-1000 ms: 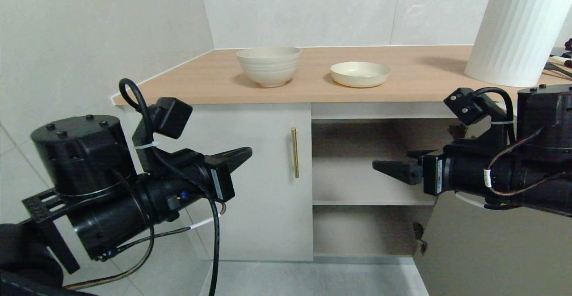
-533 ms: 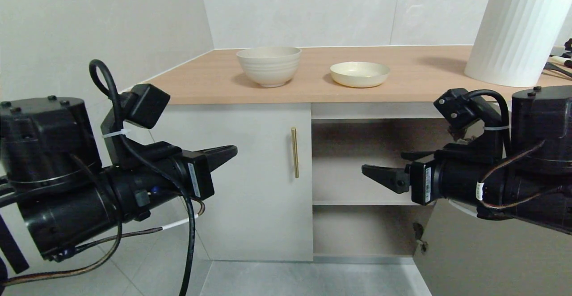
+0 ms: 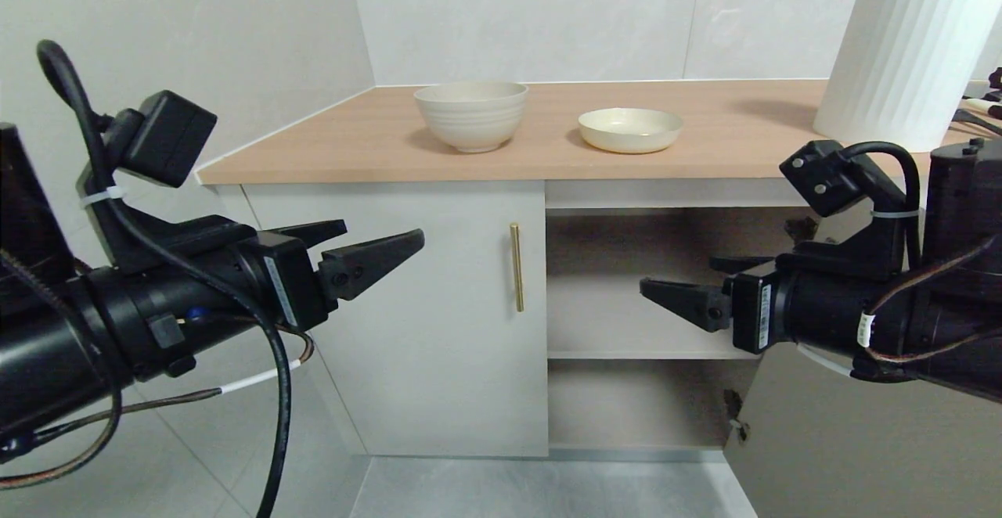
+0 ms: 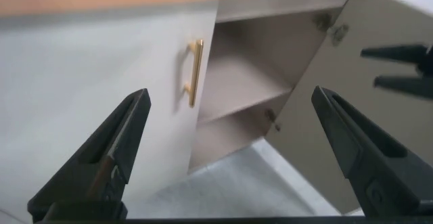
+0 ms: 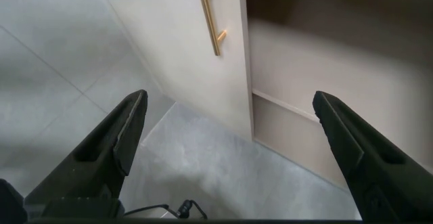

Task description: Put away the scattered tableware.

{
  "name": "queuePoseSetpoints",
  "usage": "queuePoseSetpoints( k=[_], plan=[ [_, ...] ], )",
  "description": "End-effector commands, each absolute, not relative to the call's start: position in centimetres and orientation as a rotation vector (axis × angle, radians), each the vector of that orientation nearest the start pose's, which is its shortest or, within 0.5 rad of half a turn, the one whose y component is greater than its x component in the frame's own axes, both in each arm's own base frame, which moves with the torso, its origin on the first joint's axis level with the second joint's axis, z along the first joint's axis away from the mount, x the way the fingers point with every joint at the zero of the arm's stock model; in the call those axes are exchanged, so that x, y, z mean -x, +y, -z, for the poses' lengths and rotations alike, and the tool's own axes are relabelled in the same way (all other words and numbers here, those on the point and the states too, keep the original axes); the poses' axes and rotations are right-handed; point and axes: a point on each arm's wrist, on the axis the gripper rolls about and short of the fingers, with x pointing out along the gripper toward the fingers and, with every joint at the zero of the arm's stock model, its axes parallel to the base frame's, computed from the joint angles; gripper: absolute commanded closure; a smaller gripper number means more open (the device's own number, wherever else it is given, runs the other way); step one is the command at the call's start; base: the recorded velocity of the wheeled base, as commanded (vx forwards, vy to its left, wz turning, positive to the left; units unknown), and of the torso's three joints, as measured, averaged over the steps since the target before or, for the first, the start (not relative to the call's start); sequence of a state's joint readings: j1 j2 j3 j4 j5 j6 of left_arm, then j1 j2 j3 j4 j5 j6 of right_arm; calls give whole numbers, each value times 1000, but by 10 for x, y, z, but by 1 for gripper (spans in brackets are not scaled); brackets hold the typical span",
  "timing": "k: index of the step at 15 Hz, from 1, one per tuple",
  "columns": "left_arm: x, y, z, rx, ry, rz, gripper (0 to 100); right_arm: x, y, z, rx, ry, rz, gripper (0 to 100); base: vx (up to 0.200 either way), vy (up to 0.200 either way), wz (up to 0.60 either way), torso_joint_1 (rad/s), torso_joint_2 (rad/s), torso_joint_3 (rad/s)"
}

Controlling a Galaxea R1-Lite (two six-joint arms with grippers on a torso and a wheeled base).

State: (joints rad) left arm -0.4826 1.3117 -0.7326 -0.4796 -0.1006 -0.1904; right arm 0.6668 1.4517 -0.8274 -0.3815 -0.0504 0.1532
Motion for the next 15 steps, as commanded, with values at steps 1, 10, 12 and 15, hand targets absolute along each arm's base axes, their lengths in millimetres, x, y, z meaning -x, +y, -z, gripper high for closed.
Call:
queuePoseSetpoints(
  k=[1, 10, 12, 15],
  plan=[
    [-183, -98, -253, 165, 130, 574, 0, -196, 153, -234, -64, 270, -595, 0, 0, 0, 0, 0, 0, 0],
    [-174, -93, -260, 127, 125, 572, 0, -195, 152, -235, -65, 268, -595, 0, 67, 0, 0, 0, 1, 2],
    [-173, -94, -259, 126, 128, 574, 0, -195, 152, -235, -65, 268, -596, 0, 200, 0, 0, 5, 5, 2],
    [-174, -93, -259, 128, 130, 572, 0, -195, 152, -235, -65, 267, -597, 0, 200, 0, 0, 4, 4, 1]
  ],
)
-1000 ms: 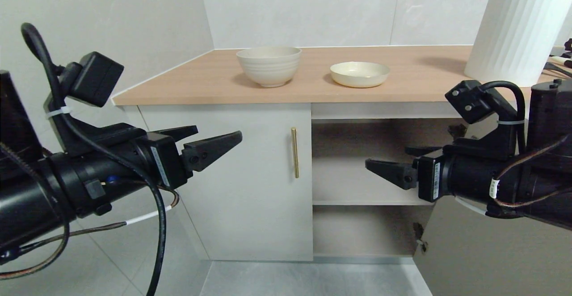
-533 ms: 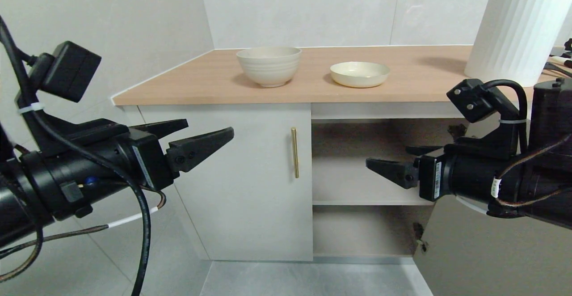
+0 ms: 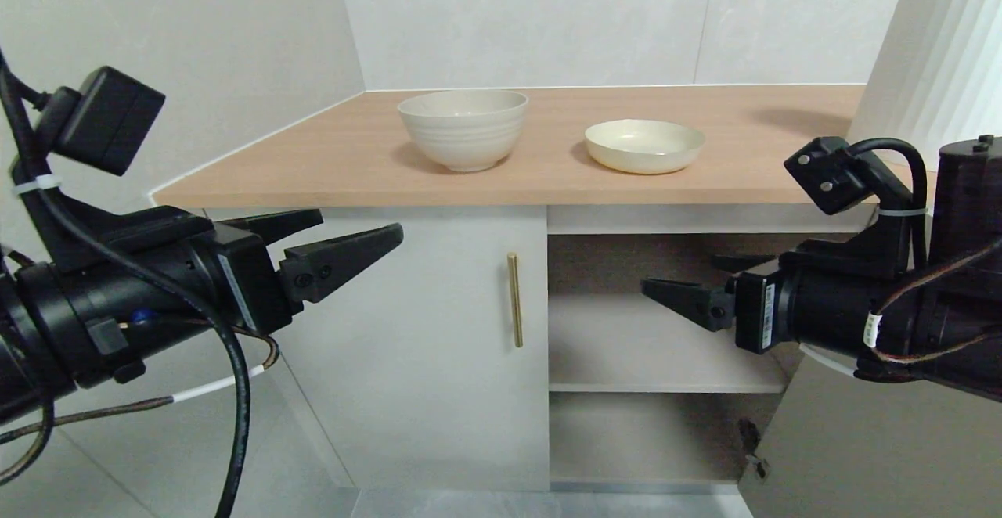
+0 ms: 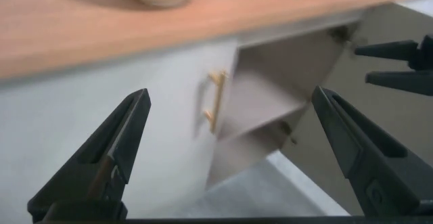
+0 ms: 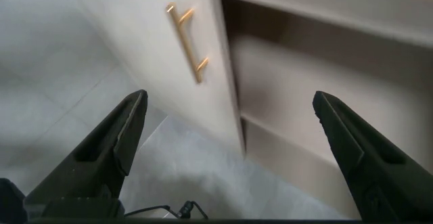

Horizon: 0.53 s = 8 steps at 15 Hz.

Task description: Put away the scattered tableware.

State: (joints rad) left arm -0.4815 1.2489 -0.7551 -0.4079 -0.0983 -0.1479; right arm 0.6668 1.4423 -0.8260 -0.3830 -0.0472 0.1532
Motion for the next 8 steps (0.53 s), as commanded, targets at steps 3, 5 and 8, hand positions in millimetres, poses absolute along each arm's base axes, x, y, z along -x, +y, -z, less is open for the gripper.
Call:
queuePoseSetpoints(
  k=[3, 5, 8],
  plan=[
    [-174, -94, -258, 127, 135, 576, 0, -189, 148, -234, -66, 259, -615, 0, 67, 0, 0, 2, -1, -1],
    [-174, -94, -259, 130, 128, 577, 0, -188, 146, -235, -69, 250, -614, 0, 0, 0, 0, 0, 0, 0],
    [-174, -93, -260, 132, 126, 574, 0, -187, 147, -235, -68, 252, -616, 0, 0, 0, 0, 0, 0, 0]
  ],
)
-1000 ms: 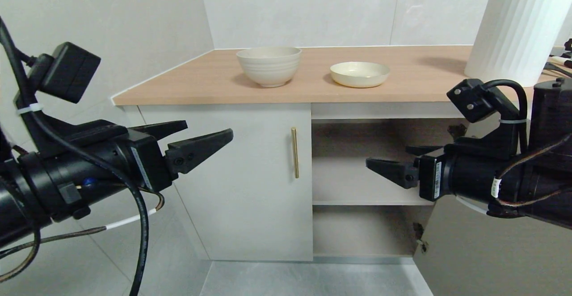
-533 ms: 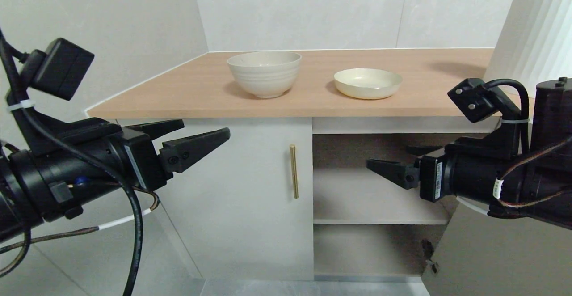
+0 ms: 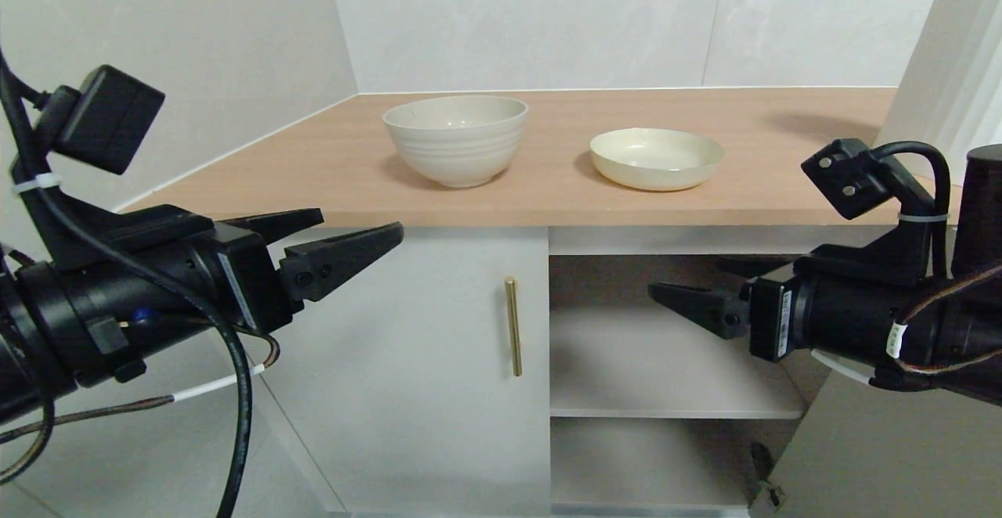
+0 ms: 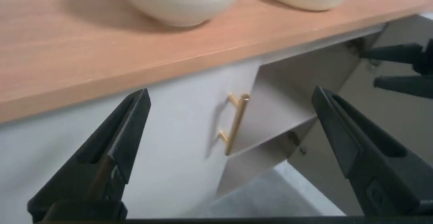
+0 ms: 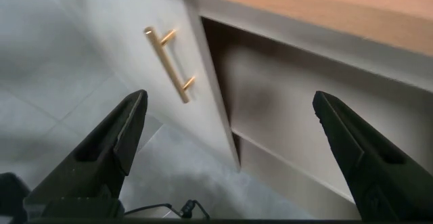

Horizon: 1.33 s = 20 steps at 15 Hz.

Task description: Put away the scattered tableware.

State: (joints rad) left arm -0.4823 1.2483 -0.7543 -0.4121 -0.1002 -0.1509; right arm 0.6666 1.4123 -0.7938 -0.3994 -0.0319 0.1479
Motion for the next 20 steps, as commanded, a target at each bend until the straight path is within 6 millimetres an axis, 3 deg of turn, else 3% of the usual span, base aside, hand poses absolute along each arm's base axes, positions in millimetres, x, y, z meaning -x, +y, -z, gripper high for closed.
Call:
queuePoseSetpoints(
  k=[1, 9, 16, 20],
  plan=[
    [-174, -93, -260, 133, 127, 575, 0, -187, 146, -235, -68, 250, -616, 0, 0, 0, 0, 0, 0, 0],
    [-177, -95, -257, 135, 141, 574, 0, -169, 137, -245, -87, 212, -726, 0, 0, 0, 0, 40, -314, -276],
    [-179, -96, -256, 134, 148, 573, 0, -170, 138, -244, -86, 216, -726, 0, 0, 0, 0, 137, -477, -329],
    [-185, -98, -252, 154, 176, 567, 0, -181, 141, -247, -105, 163, -704, 0, 0, 0, 0, 134, -378, -249]
  ],
)
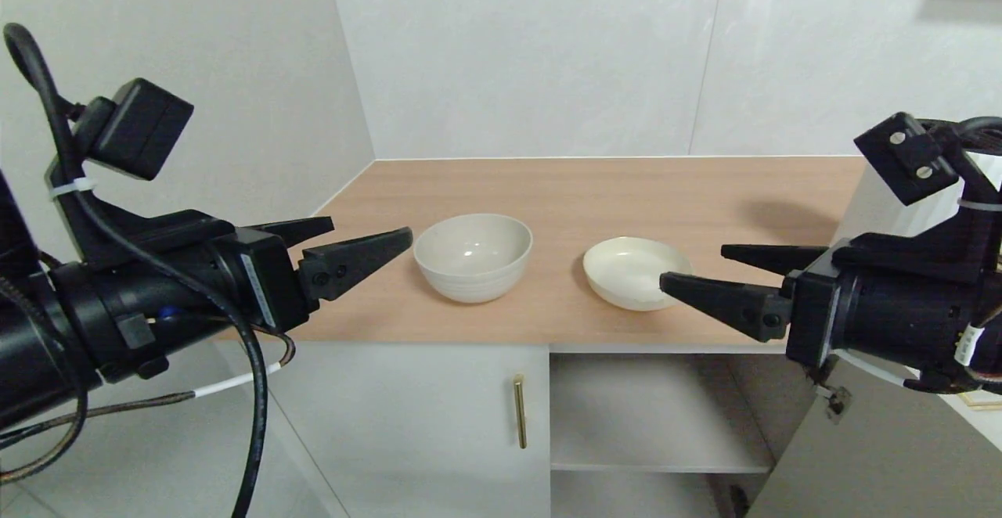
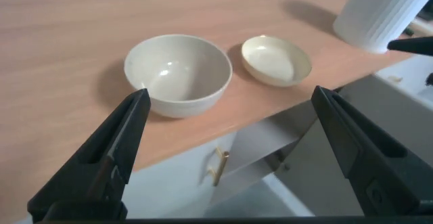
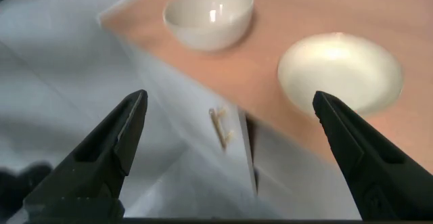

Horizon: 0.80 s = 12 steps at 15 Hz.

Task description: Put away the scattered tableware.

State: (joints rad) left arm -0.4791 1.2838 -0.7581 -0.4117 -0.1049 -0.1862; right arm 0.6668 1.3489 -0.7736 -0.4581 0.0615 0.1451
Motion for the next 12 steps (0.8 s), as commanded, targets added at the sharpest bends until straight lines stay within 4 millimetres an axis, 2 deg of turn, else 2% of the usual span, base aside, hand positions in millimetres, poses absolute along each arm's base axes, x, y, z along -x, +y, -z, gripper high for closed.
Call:
queuePoseSetpoints(
  k=[1, 3, 5, 6, 7, 8, 9, 11, 12],
  plan=[
    [-193, -99, -258, 223, 181, 558, 0, -198, 143, -251, -119, 115, -670, 0, 0, 0, 0, 46, -110, -71],
    [-210, -96, -266, 325, 211, 536, 0, -236, 143, -251, -111, 169, -551, 0, 0, 0, 0, 13, -38, -18],
    [-228, -93, -270, 338, 269, 491, 0, -262, 150, -255, -135, 307, -413, 0, 0, 0, 0, 0, 0, 0],
    [-241, -92, -274, 337, 303, 462, 0, -268, 154, -259, -168, 362, -366, 0, 0, 0, 0, 0, 0, 0],
    [-241, -92, -274, 337, 303, 462, 0, -268, 154, -259, -168, 362, -366, 0, 0, 0, 0, 0, 0, 0],
    [-261, -93, -287, 326, 408, 398, 0, -273, 155, -262, -194, 412, -320, 0, 0, 0, 0, 0, 0, 0],
    [-266, -93, -295, 312, 522, 347, 0, -274, 154, -261, -190, 408, -288, 0, 0, 0, 0, 0, 0, 0],
    [-278, -94, -292, 374, 647, 288, 0, -277, 152, -257, -175, 402, -209, 0, 0, 0, 0, 0, 0, 0],
    [-291, -98, -286, 413, 665, 262, 0, -278, 150, -256, -173, 402, -188, 0, 0, 0, 0, 0, 0, 0]
  ],
)
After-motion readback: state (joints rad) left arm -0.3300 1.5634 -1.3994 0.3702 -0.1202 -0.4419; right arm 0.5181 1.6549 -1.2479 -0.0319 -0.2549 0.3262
